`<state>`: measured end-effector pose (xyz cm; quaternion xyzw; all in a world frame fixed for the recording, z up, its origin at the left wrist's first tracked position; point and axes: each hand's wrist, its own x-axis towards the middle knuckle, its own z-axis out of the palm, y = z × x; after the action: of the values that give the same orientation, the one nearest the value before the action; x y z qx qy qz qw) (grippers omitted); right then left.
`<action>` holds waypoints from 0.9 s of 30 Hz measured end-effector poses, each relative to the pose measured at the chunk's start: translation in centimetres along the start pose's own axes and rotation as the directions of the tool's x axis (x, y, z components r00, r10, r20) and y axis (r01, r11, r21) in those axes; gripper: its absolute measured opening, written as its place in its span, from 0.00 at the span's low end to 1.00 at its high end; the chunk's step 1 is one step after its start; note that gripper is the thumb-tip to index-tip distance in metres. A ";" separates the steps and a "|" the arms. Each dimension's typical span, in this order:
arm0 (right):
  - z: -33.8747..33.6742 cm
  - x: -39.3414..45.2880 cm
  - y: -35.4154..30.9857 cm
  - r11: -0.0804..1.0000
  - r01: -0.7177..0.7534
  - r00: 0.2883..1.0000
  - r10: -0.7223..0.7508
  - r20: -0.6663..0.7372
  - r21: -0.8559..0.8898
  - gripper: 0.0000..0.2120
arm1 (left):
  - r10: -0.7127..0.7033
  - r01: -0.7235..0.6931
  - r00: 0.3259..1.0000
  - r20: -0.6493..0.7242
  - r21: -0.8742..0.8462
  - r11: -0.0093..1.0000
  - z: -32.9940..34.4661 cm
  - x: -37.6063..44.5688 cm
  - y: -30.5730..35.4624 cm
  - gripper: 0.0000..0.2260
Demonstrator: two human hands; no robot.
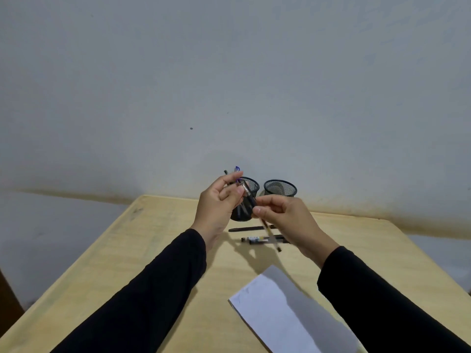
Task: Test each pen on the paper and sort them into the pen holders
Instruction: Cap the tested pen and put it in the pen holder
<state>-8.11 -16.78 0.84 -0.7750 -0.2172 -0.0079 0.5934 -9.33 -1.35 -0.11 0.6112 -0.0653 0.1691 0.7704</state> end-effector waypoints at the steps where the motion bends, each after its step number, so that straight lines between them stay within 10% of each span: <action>1: -0.3 1.3 0.1 0.997 0.012 0.999 -0.015 -0.030 -0.076 0.07 | 0.004 -0.003 1.000 -0.028 0.051 0.999 0.0 0.9 -0.4 0.13; 7: -1.3 10.3 -0.5 0.927 0.078 0.955 -0.175 -0.240 -0.366 0.04 | -0.090 0.220 0.957 -0.277 0.488 0.845 -0.4 5.9 -4.5 0.34; 27: 0.5 15.1 4.8 0.798 -0.031 0.974 -0.111 -0.197 -0.602 0.12 | -0.121 0.193 0.955 -0.272 0.257 0.947 -0.7 8.9 -8.9 0.32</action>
<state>7.08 -12.37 0.32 -0.9124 -0.1522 -0.1755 0.3370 1.97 -0.81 -5.77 0.6910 0.1074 0.1906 0.6889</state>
